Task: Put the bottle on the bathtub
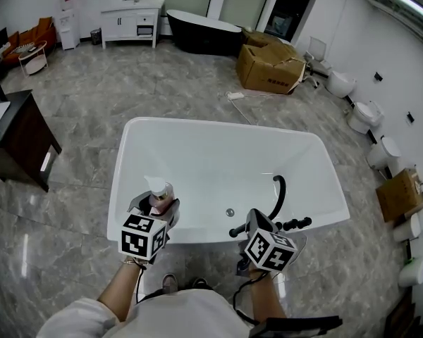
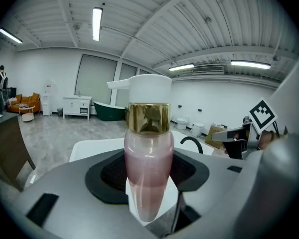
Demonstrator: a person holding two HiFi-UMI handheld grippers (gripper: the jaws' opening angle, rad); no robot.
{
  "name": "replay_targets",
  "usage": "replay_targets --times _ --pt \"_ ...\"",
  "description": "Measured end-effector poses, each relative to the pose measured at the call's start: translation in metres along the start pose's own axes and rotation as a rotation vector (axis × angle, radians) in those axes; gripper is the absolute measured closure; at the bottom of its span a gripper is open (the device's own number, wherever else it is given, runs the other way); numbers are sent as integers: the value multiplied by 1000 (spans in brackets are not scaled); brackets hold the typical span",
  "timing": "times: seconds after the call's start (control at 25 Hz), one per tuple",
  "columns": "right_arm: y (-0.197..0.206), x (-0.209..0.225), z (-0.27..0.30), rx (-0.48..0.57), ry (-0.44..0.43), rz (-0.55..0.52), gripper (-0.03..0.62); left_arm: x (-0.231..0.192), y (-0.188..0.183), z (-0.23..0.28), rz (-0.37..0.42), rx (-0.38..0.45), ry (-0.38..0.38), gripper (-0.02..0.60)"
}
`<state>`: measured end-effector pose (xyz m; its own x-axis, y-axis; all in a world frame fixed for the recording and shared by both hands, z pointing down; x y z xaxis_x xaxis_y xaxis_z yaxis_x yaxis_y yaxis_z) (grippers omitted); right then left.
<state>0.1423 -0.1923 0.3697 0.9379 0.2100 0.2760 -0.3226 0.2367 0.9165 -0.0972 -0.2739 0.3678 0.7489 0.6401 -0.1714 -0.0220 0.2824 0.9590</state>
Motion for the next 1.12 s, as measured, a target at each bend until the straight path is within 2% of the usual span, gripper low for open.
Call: replay_targets --times 0.4,0.68,1.12 --pt "1 22 11 -26 23 11 568 22 17 18 3 -55 42 345" --pt "15 49 -3 -42 98 33 568 37 35 34 7 -98 104 345" --pt "39 98 -35 -84 215 107 568 84 60 58 26 -175 212 345"
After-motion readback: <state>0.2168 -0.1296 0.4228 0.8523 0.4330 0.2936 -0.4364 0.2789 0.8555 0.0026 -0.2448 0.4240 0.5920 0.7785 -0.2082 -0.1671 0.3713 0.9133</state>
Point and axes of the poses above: the fingertips, and each gripper's own axes: z forward along the fingers, x to its right, y out of its underside, the point moved 2 cm from there along -z, backward along the fingers, and after that the axes turned 12 degrees about x, right-handed, at the moved point
